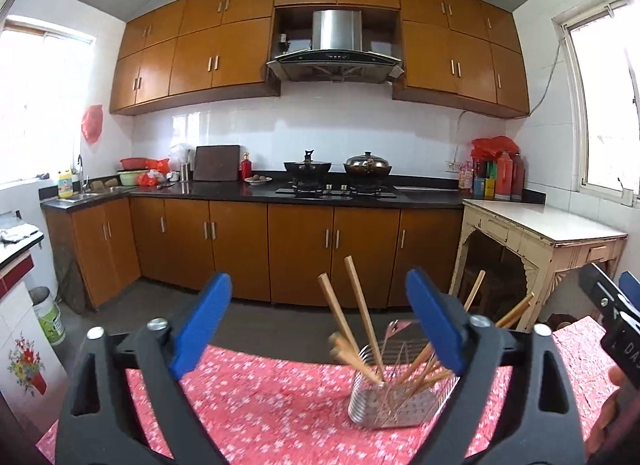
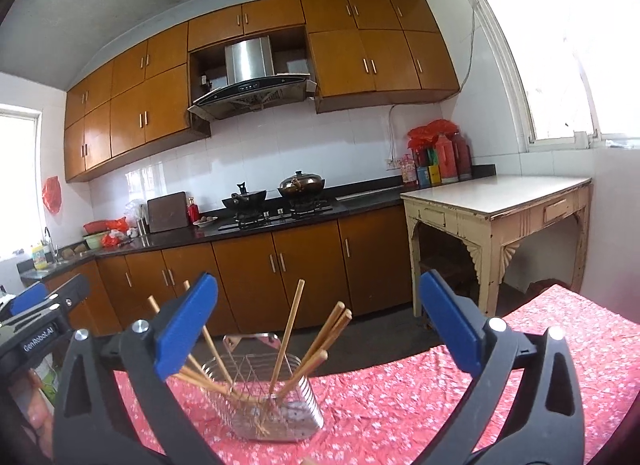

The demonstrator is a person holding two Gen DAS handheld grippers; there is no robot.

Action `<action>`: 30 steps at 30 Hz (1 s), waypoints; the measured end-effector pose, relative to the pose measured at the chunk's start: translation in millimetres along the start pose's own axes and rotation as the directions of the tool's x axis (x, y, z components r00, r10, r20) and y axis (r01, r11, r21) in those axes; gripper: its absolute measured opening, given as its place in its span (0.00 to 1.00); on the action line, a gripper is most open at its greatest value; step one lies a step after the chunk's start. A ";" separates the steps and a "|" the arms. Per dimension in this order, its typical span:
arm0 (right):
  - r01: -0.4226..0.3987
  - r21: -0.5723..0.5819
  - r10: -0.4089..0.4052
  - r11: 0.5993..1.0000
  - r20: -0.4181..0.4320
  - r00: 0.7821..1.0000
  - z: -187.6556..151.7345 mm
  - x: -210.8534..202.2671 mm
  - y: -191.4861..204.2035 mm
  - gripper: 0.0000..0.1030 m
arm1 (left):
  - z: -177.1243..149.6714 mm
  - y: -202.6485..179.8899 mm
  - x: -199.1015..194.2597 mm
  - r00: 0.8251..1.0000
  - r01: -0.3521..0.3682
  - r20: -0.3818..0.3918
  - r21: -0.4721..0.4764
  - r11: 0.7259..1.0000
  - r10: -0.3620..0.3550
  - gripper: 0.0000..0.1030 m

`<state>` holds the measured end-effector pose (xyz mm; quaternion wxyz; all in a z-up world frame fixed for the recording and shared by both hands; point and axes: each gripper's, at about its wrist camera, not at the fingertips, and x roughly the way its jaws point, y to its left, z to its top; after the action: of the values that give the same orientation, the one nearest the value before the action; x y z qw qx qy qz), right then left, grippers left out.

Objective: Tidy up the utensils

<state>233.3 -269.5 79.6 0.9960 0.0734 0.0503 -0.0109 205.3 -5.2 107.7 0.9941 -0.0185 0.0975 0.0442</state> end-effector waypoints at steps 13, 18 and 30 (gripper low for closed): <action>-0.097 -0.123 0.086 0.988 -0.091 0.992 -50.0 -100.6 37.4 0.96 | -58.3 34.8 -82.2 0.995 0.086 -0.057 0.026 0.996 -0.085 0.98; -0.098 -0.128 0.085 0.987 -0.103 0.991 -71.5 -122.3 36.9 0.96 | -81.9 44.9 -100.3 0.996 0.063 -0.061 0.024 0.998 -0.061 0.98; -0.065 -0.114 0.058 0.991 -0.070 0.996 -97.2 -157.6 21.5 0.96 | -115.0 52.1 -130.9 0.999 0.038 -0.025 -0.007 0.999 -0.038 0.98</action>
<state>67.5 -231.7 3.1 0.9962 0.0171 0.0817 0.0252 50.5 30.4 19.1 0.9934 -0.0243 0.1096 0.0255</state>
